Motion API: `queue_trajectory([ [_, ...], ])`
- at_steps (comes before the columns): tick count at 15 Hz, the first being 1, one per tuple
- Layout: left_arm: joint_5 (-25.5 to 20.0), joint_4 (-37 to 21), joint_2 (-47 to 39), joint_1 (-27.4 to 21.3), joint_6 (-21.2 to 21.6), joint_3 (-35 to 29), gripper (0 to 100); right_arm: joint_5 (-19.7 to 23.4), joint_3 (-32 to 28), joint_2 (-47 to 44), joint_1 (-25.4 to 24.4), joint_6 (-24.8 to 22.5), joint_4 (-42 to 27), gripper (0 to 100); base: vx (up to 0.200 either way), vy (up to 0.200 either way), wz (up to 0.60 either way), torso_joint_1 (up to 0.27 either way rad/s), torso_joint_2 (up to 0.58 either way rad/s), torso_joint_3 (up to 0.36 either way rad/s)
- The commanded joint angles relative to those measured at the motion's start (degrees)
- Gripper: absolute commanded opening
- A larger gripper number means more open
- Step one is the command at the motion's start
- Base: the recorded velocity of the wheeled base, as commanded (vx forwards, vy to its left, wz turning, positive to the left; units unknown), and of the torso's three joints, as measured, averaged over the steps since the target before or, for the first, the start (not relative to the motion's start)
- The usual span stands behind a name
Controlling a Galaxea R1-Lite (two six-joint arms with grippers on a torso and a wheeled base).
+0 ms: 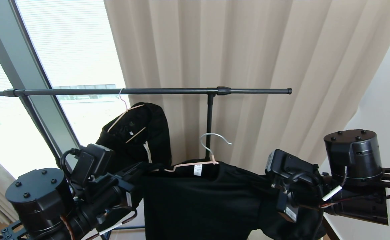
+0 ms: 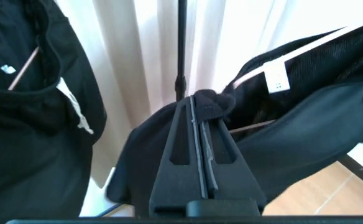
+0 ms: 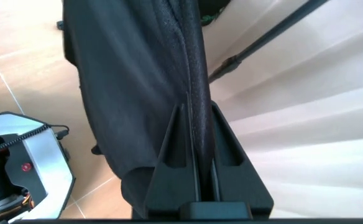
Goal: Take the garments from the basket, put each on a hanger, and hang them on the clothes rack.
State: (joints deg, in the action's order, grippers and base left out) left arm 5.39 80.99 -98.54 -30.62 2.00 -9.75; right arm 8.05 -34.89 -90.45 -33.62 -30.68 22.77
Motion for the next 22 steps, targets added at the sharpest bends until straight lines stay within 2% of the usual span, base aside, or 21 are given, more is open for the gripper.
queue_trajectory([
  [1,0.06,0.04,-1.22,4.87,2.04,-0.97,0,0.04,0.52,2.04,0.05,-1.31,-0.10,0,0.000,0.000,0.00,0.000,0.00,0.000],
  [5,0.06,0.13,-0.87,5.84,4.07,-0.62,0,-0.14,0.00,2.92,1.45,-1.48,0.08,0,0.000,0.000,0.00,0.000,0.00,0.000],
  [7,0.15,0.13,-0.78,4.17,4.15,-0.18,0,-0.05,-0.44,2.39,1.54,-1.40,0.17,0,0.000,0.000,0.00,0.000,0.00,0.000],
  [10,2.43,0.30,-0.60,0.30,3.80,0.17,0,0.13,-0.44,0.72,-0.13,-1.22,0.17,0,0.000,0.000,0.00,0.000,0.00,0.000],
  [16,2.79,0.39,0.01,-1.46,3.54,0.17,0,0.57,-0.71,-2.97,-3.56,2.82,0.43,0,0.000,0.000,0.00,0.000,0.00,0.000],
  [20,2.87,0.39,2.03,-4.18,2.04,0.08,0,1.45,0.79,-6.66,-4.43,5.46,8.08,0,0.000,0.000,0.00,0.000,0.00,0.000],
  [22,2.87,0.30,3.18,-4.45,2.04,0.17,0,3.12,1.32,-7.02,-4.43,5.72,8.96,0,0.000,0.000,0.00,0.000,0.00,0.000],
])
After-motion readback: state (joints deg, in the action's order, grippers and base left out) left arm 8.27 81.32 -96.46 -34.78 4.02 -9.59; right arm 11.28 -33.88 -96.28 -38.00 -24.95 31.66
